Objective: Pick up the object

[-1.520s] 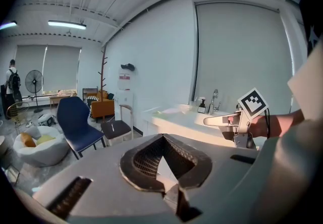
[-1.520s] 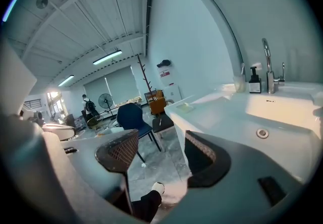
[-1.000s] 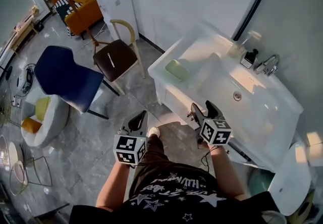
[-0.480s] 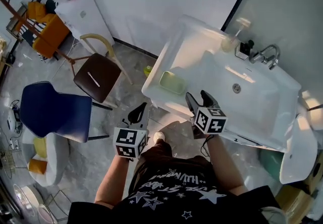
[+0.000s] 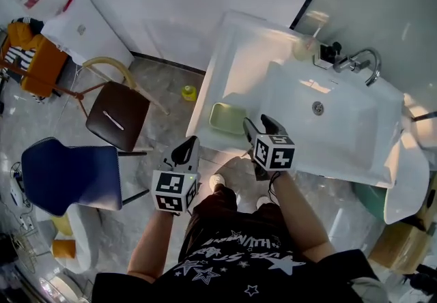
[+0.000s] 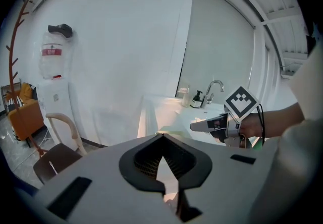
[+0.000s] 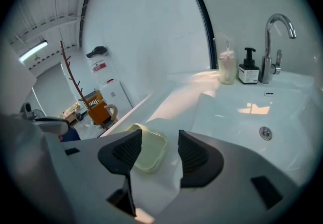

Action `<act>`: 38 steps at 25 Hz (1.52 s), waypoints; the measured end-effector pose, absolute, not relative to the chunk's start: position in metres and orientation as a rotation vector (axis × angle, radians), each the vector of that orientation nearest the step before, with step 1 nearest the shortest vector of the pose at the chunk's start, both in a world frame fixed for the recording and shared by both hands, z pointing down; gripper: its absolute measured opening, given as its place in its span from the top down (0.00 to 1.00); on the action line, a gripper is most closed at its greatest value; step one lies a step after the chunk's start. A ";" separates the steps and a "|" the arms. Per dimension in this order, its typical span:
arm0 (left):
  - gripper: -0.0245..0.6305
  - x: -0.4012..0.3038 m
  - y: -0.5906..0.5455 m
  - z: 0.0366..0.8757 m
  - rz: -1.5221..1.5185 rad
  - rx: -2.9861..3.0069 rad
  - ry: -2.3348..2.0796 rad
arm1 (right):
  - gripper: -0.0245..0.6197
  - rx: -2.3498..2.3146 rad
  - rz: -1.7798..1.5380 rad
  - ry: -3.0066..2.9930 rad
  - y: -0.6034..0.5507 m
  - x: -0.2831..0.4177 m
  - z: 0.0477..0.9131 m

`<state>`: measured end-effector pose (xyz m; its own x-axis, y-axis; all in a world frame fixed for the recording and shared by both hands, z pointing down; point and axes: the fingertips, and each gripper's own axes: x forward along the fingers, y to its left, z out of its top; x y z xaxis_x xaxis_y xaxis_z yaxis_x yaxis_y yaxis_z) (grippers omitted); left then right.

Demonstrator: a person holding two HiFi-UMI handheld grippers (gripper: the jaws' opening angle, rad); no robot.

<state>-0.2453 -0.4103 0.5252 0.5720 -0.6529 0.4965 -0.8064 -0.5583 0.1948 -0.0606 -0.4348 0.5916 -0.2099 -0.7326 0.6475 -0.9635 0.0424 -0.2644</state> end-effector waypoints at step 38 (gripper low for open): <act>0.94 -0.247 -0.428 0.553 0.542 2.396 -1.116 | 0.89 1.610 0.926 -1.775 -0.461 -0.062 0.638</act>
<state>-0.2469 -0.4284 0.5533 0.5977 -0.6127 0.5170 -0.7852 -0.5777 0.2232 -0.0620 -0.4614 0.6376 -0.1180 -0.6018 0.7899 -0.9921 0.0382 -0.1191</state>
